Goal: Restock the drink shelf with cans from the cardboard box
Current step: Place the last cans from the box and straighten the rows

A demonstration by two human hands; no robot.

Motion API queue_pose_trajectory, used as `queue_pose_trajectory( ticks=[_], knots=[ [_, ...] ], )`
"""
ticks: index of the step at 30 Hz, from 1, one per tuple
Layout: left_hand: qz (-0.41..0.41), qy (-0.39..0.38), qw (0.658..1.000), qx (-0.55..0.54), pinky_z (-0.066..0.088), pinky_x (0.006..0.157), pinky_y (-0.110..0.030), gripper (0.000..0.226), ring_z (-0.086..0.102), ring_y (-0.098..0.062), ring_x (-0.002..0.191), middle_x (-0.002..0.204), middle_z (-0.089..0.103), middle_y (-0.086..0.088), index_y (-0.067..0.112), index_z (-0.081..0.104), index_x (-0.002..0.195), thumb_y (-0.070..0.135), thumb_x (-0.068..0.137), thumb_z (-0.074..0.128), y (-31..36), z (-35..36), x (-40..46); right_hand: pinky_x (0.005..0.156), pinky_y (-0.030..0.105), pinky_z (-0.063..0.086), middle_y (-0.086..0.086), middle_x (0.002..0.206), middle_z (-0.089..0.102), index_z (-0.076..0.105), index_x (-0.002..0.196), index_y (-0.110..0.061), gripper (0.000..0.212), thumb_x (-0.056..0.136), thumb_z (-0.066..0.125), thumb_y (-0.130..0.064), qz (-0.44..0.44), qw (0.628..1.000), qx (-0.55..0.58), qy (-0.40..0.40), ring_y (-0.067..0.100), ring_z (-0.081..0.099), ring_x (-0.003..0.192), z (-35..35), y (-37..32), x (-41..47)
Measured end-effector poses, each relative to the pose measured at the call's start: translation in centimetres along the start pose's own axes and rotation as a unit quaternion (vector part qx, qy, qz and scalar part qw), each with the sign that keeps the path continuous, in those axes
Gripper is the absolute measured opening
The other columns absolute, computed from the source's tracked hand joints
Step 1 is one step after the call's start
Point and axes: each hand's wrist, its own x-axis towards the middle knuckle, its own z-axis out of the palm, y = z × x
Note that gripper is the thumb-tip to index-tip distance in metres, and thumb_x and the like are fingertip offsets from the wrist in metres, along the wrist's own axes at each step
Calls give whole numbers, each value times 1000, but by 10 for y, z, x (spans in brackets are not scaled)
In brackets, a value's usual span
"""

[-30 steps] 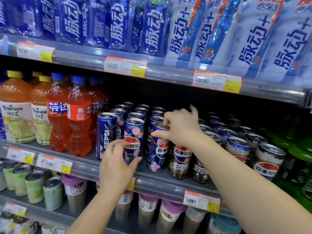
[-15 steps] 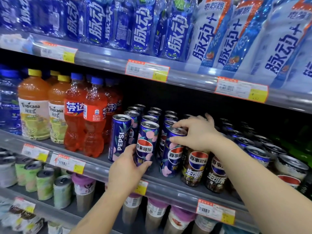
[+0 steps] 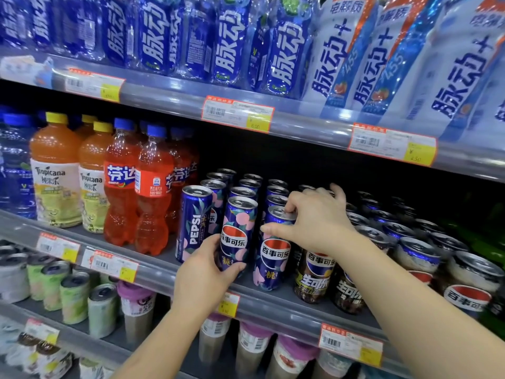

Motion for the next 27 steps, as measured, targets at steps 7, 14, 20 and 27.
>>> queue_pose_trajectory(
  ticks=[7,14,20,27],
  knots=[
    [33,148,988,39,47,90,-35,63,53,-18,108,111,59,1,15,56,120,44,70,80,-10,-22,7,118,51,6,-11,94,54,51,84,-33,56,66,49,-86,5,1000,-17,-6,20,49,114,-1,-3,0],
    [-87,105,989,58,48,92,-41,97,54,-24,116,125,57,-3,17,37,137,50,59,85,-27,-27,28,118,51,7,-9,100,59,54,88,-34,62,62,46,-90,21,999,-30,-3,20,49,117,-3,-9,0],
    [-108,-41,993,-33,49,89,-33,83,62,-11,102,118,63,10,30,39,133,34,62,84,-42,-48,43,119,51,7,-4,127,56,53,123,-37,92,55,31,-95,4,1000,-8,21,22,44,127,-6,-17,-1],
    [-71,12,997,34,49,91,-35,97,57,-17,112,124,59,4,22,30,142,41,63,84,-31,-35,37,118,49,-1,-8,132,52,50,130,-45,64,76,45,-80,-73,996,35,39,18,37,131,-3,-41,4]
  ],
)
